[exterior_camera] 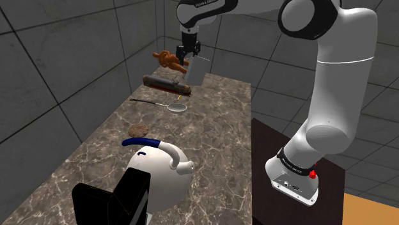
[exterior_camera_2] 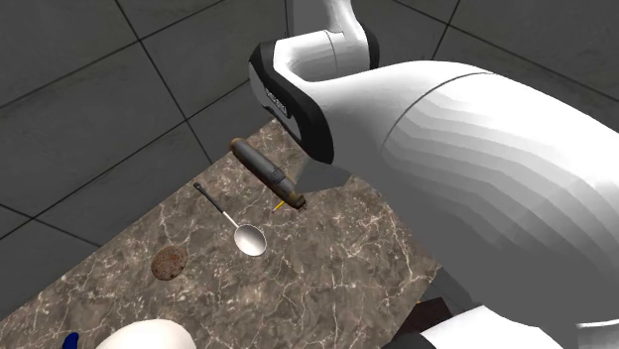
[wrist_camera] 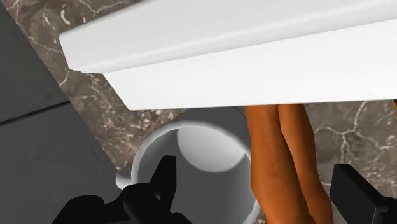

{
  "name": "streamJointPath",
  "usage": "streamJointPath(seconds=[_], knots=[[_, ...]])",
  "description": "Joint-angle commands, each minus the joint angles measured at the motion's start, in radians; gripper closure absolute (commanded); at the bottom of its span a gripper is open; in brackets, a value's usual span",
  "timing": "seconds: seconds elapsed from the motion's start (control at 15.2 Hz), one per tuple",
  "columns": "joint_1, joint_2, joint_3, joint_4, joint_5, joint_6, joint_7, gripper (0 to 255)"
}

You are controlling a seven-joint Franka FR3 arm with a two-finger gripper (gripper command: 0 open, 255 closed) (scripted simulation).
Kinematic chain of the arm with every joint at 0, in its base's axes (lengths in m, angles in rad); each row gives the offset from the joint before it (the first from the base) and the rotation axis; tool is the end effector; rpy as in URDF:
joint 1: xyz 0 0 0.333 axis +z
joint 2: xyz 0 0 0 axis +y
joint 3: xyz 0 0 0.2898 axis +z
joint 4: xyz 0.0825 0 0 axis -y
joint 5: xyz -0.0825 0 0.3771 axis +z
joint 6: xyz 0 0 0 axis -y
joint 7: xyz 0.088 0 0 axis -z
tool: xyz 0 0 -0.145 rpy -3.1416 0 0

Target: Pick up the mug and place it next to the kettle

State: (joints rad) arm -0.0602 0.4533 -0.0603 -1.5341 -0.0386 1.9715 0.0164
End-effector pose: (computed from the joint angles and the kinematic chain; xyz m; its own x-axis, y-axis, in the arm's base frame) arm 0.6602 -0.0797 0.3345 0.9932 -0.1159 -0.0148 -0.1148 -0.9915 0.0619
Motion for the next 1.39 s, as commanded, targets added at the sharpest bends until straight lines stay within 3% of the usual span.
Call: streamJointPath(seconds=[0.0,0.46,0.92,0.99,1.12,1.32], knots=[[-0.001,0.042,-0.001,0.037,-0.002,0.006,0.001,0],[-0.004,0.07,-0.002,-0.009,-0.002,0.08,0.001,0],[-0.004,0.07,-0.001,-0.009,-0.002,0.08,0.002,0],[-0.01,0.086,-0.003,0.019,0.0,0.068,-0.006,255],[-0.02,0.099,-0.005,0.051,0.002,0.05,-0.02,255],[-0.024,0.067,-0.007,0.003,0.002,0.067,-0.026,255]])
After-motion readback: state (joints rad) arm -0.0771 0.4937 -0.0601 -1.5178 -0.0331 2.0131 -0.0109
